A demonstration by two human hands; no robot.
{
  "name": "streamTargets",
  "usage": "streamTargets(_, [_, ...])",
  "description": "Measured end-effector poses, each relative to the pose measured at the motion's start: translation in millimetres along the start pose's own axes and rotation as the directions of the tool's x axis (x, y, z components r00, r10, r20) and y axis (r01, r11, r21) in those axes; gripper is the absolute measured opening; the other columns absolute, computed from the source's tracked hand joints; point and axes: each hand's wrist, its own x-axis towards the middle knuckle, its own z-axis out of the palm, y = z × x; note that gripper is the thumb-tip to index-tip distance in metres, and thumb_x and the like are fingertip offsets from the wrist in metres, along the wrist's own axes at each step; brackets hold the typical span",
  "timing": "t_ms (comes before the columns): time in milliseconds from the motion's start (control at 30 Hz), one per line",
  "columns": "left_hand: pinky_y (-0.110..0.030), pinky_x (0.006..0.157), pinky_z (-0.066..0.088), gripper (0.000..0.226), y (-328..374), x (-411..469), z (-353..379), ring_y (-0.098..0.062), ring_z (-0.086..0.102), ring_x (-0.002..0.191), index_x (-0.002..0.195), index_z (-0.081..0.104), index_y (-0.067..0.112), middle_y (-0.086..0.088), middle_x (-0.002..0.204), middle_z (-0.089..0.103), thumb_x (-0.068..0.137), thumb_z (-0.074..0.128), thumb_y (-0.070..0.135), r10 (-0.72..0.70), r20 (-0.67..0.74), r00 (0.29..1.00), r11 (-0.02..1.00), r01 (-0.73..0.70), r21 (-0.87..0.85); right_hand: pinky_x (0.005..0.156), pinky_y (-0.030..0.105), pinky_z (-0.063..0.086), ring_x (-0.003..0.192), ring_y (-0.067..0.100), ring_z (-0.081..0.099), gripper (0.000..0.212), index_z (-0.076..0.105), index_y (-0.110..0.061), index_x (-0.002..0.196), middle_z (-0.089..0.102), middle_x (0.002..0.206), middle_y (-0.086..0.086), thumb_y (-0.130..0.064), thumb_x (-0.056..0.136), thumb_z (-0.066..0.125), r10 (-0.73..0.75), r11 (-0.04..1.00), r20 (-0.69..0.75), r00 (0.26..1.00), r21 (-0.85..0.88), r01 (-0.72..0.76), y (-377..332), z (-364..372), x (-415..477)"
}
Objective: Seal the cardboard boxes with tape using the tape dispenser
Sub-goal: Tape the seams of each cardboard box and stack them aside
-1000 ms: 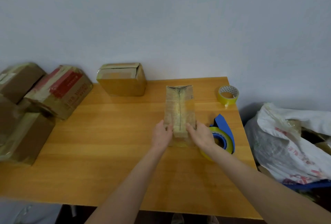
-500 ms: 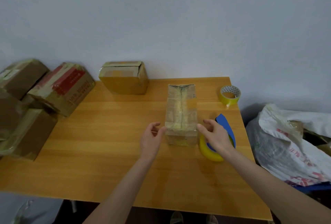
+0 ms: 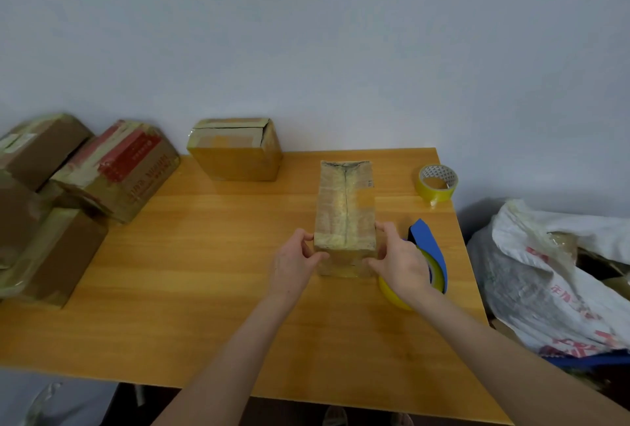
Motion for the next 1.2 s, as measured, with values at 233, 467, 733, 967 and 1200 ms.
streamTargets(233, [-0.012, 0.075, 0.046, 0.077, 17, 14, 2, -0.006, 0.058, 0.083, 0.141, 0.04, 0.016, 0.0, 0.115, 0.064, 0.077, 0.076, 0.039, 0.054, 0.111, 0.992, 0.998, -0.052, -0.021, 0.085, 0.038, 0.049, 0.109, 0.028, 0.059, 0.076, 0.036, -0.028, 0.144, 0.059, 0.127, 0.003, -0.058, 0.081, 0.066, -0.112, 0.979, -0.007, 0.994, -0.175, 0.109, -19, 1, 17])
streamTargets(467, [-0.009, 0.08, 0.048, 0.069, -2, 14, 6, -0.005, 0.062, 0.098, 0.147, 0.036, 0.024, 0.01, 0.117, 0.064, 0.087, 0.069, 0.017, 0.101, 0.135, 0.986, 0.989, -0.084, -0.124, 0.099, 0.038, 0.048, 0.118, 0.021, 0.059, 0.058, 0.048, -0.03, 0.141, 0.06, 0.134, 0.003, -0.034, 0.087, 0.07, -0.185, 0.979, 0.036, 0.982, 0.089, 0.181, 8, 1, 21])
streamTargets(733, [-0.045, 0.115, 0.027, 0.075, 22, 36, -5, -0.026, 0.021, 0.145, 0.153, 0.017, 0.014, -0.009, 0.158, 0.018, 0.095, 0.053, 0.044, -0.157, 0.117, 0.981, 0.983, 0.143, 0.119, 0.078, 0.032, 0.055, 0.09, 0.019, 0.065, 0.058, 0.037, -0.034, 0.147, 0.068, 0.117, 0.003, -0.03, 0.094, 0.06, -0.243, 0.968, 0.166, 0.956, 0.102, 0.228, -26, 23, 12])
streamTargets(967, [-0.062, 0.114, 0.003, 0.098, 21, 43, -27, -0.031, -0.011, 0.148, 0.154, 0.009, 0.025, -0.007, 0.16, -0.015, 0.078, 0.027, 0.084, -0.097, 0.31, 0.946, 0.771, -0.125, 0.624, 0.1, 0.034, 0.048, 0.117, 0.013, 0.058, 0.032, 0.069, -0.023, 0.119, 0.064, 0.127, -0.004, -0.009, 0.095, 0.053, -0.314, 0.944, 0.27, 0.91, 0.189, 0.27, -29, 6, 19])
streamTargets(1200, [-0.049, 0.119, 0.012, 0.062, 2, 55, -63, -0.022, 0.006, 0.149, 0.15, 0.021, 0.039, 0.005, 0.162, 0.008, 0.098, 0.048, 0.021, 0.086, 0.449, 0.89, 0.576, -0.412, 0.706, 0.078, 0.034, 0.053, 0.105, 0.021, 0.056, 0.046, 0.045, -0.029, 0.137, 0.044, 0.131, 0.001, -0.036, 0.094, 0.058, -0.129, 0.991, -0.045, 0.991, 0.01, 0.13, -21, -31, 56])
